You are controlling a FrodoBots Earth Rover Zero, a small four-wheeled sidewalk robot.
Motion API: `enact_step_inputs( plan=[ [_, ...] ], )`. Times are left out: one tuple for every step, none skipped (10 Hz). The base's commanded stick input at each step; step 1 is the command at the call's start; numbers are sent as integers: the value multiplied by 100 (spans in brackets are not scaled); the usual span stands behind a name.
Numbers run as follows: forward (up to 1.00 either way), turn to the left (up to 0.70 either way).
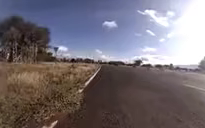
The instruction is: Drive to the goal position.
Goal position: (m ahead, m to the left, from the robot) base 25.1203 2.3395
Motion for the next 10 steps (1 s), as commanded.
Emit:
enact_step_inputs(
  plan=[
    [45, -14],
    [45, -27],
    [45, -27],
    [45, -27],
    [45, -27],
    [45, -27],
    [45, 0],
    [45, 0],
    [45, 0],
    [45, 0]
  ],
)
